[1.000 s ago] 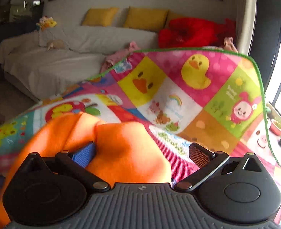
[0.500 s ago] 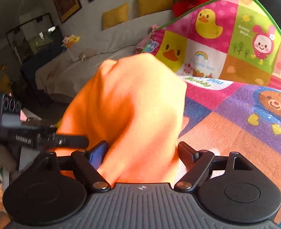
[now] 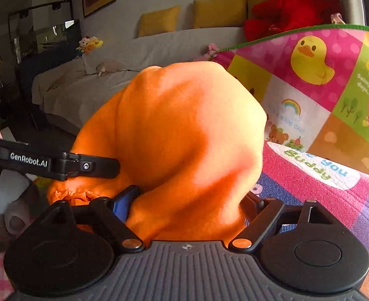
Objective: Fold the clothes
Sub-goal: 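Release the orange bundle and pull both grippers back from it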
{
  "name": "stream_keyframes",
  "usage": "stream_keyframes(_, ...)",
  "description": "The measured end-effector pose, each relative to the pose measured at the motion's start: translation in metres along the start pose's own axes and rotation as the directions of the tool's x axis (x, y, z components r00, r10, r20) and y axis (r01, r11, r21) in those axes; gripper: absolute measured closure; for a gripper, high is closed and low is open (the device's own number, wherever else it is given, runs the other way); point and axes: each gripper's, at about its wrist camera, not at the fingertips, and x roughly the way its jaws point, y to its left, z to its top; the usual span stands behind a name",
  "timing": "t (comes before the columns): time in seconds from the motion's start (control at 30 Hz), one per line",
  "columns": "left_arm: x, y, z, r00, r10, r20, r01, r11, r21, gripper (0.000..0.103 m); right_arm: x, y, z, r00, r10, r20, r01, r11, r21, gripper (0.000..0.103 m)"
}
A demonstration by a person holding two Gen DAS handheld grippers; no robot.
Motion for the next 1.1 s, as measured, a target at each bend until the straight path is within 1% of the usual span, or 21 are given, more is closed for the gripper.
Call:
stream_keyframes(0.07, 0.003, 0.006, 0.003, 1.000, 0.010, 0.001, -0.010, 1.000, -0.013, 0.000, -0.004, -0.003, 0.000, 1.000, 0.003, 0.005, -0.003, 1.000, 0.019, 0.016)
stream_keyframes(0.13, 0.001, 0.004, 0.001, 1.000, 0.013, 0.004, -0.013, 1.000, -0.001, 0.000, -0.019, -0.002, -0.004, 1.000, 0.011, 0.027, -0.011, 1.000, -0.006, 0.015)
stream_keyframes(0.2, -0.003, 0.001, -0.002, 1.000, 0.018, 0.008, -0.019, 1.000, 0.017, 0.001, -0.037, -0.002, -0.010, 0.999, 0.035, 0.040, -0.034, 0.999, -0.043, 0.009)
stream_keyframes(0.27, -0.007, -0.002, -0.005, 1.000, 0.022, 0.012, -0.023, 0.999, 0.035, 0.001, -0.047, 0.001, -0.015, 0.999, 0.030, 0.028, -0.027, 0.994, -0.102, 0.002)
stream_keyframes(0.3, -0.009, -0.004, -0.006, 1.000, 0.024, 0.014, -0.025, 0.999, 0.044, 0.001, -0.049, 0.006, -0.018, 1.000, -0.002, 0.014, 0.004, 0.988, -0.151, 0.002)
stream_keyframes(0.33, -0.010, -0.006, -0.008, 1.000, 0.026, 0.016, -0.027, 0.998, 0.053, 0.001, -0.048, 0.010, -0.021, 0.999, -0.051, 0.007, 0.051, 0.978, -0.204, 0.002)
stream_keyframes(0.37, -0.012, -0.008, -0.009, 0.999, 0.028, 0.017, -0.029, 0.998, 0.063, 0.001, -0.044, 0.015, -0.025, 0.995, -0.095, 0.004, 0.093, 0.966, -0.243, 0.001)
stream_keyframes(0.4, -0.012, -0.009, -0.011, 0.999, 0.038, 0.016, -0.039, 0.997, 0.072, 0.000, -0.041, 0.018, -0.029, 0.993, -0.121, 0.000, 0.117, 0.959, -0.257, 0.000)
stream_keyframes(0.47, -0.009, -0.009, -0.016, 0.998, 0.059, 0.013, -0.060, 0.996, 0.072, 0.000, -0.037, 0.017, -0.030, 0.992, -0.122, -0.009, 0.117, 0.968, -0.220, 0.000)
stream_keyframes(0.57, -0.012, -0.006, -0.020, 0.998, 0.058, 0.029, -0.059, 0.998, 0.036, 0.000, -0.044, 0.014, -0.029, 0.994, -0.111, -0.008, 0.109, 0.984, -0.139, 0.000)
stream_keyframes(0.67, -0.028, -0.010, -0.026, 0.995, 0.071, 0.063, -0.072, 0.997, 0.009, 0.001, -0.060, 0.010, -0.034, 0.996, -0.091, -0.009, 0.091, 0.994, -0.052, 0.000)
stream_keyframes(0.77, -0.052, -0.022, -0.037, 0.992, 0.080, 0.096, -0.081, 0.997, 0.007, 0.000, -0.081, 0.008, -0.041, 0.996, -0.091, 0.001, 0.091, 0.996, -0.009, 0.000)
stream_keyframes(0.83, -0.069, -0.032, -0.045, 0.990, 0.083, 0.115, -0.084, 0.996, 0.009, 0.000, -0.098, 0.012, -0.048, 0.995, -0.102, 0.000, 0.102, 0.995, -0.011, 0.000)
stream_keyframes(0.9, -0.088, -0.047, -0.059, 0.989, 0.087, 0.117, -0.089, 0.996, 0.014, 0.000, -0.113, 0.014, -0.057, 0.991, -0.132, -0.008, 0.132, 0.991, -0.009, 0.000)
stream_keyframes(1.0, -0.107, -0.071, -0.088, 0.989, 0.111, 0.094, -0.115, 0.993, 0.034, 0.000, -0.133, 0.012, -0.075, 0.984, -0.175, -0.030, 0.176, 0.984, 0.030, 0.000)
stream_keyframes(1.03, -0.110, -0.078, -0.097, 0.990, 0.118, 0.082, -0.122, 0.991, 0.045, 0.000, -0.138, 0.011, -0.082, 0.983, -0.182, -0.041, 0.183, 0.982, 0.048, 0.000)
stream_keyframes(1.1, -0.112, -0.091, -0.113, 0.990, 0.131, 0.054, -0.135, 0.988, 0.069, 0.000, -0.145, 0.009, -0.094, 0.973, -0.221, -0.060, 0.225, 0.972, 0.068, 0.000)
